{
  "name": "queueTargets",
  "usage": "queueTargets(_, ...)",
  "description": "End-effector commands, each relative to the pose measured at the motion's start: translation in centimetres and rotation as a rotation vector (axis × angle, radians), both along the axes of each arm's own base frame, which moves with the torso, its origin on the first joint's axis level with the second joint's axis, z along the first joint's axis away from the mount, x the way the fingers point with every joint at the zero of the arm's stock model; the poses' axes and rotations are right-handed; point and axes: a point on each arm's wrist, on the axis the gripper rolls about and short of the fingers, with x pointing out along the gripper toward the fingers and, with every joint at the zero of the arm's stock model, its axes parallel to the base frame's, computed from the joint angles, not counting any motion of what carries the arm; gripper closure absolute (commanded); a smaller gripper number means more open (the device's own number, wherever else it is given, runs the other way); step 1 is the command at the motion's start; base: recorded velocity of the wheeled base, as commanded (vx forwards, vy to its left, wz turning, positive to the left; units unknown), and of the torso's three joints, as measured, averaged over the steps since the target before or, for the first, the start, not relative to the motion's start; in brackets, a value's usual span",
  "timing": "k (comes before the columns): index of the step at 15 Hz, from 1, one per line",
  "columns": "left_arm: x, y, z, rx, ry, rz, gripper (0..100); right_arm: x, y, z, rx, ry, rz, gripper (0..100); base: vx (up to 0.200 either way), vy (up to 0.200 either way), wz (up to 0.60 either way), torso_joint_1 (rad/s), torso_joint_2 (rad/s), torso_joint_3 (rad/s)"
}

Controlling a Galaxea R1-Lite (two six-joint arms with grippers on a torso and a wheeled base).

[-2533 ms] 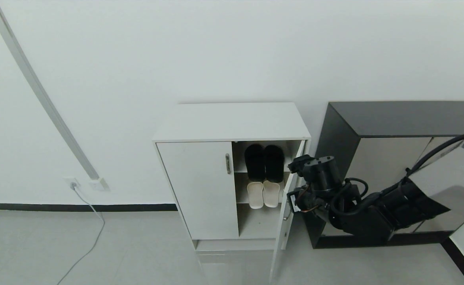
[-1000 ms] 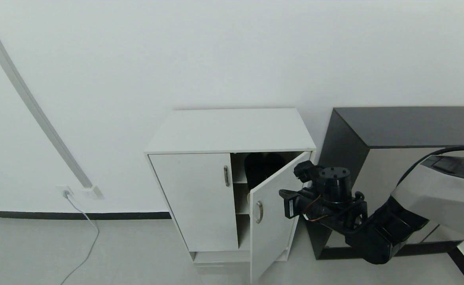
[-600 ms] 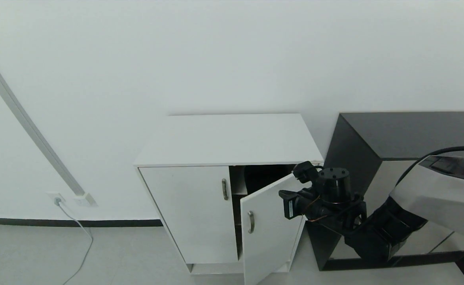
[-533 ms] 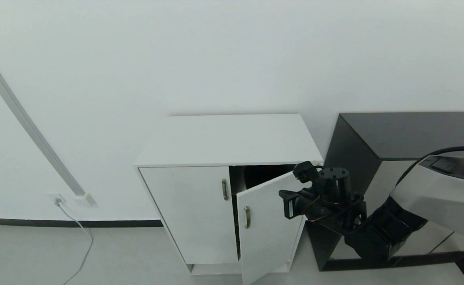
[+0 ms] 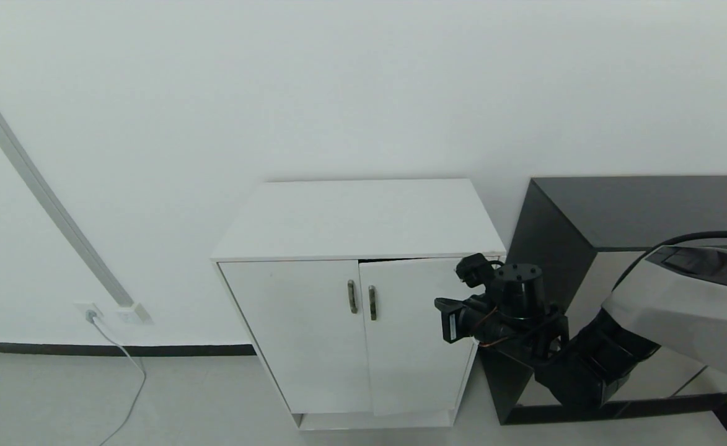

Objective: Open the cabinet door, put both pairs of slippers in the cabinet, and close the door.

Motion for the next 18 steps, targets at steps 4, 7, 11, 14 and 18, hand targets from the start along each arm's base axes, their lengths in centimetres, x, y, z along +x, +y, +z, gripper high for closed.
queueTargets(4, 0.0, 0.0, 0.0, 0.000, 0.001, 0.000, 100, 0.1, 0.1, -0.1, 0.000, 0.000, 0.001, 100, 0.000, 0.000, 0.00, 0.000, 0.00, 0.000)
queueTargets(7, 0.0, 0.0, 0.0, 0.000, 0.001, 0.000, 100, 1.2, 0.6, -0.1, 0.015, -0.020, -0.009, 100, 0.000, 0.000, 0.00, 0.000, 0.00, 0.000)
queueTargets(11, 0.0, 0.0, 0.0, 0.000, 0.002, 0.000, 100, 2.6, 0.7, -1.0, 0.017, -0.028, -0.039, 100, 0.000, 0.000, 0.00, 0.000, 0.00, 0.000)
queueTargets(14, 0.0, 0.0, 0.0, 0.000, 0.001, 0.000, 100, 3.7, 0.1, -1.5, 0.017, -0.028, -0.068, 100, 0.000, 0.000, 0.00, 0.000, 0.00, 0.000)
queueTargets(18, 0.0, 0.0, 0.0, 0.000, 0.001, 0.000, 100, 4.8, -0.3, -1.9, 0.022, -0.035, -0.089, 100, 0.000, 0.000, 0.00, 0.000, 0.00, 0.000)
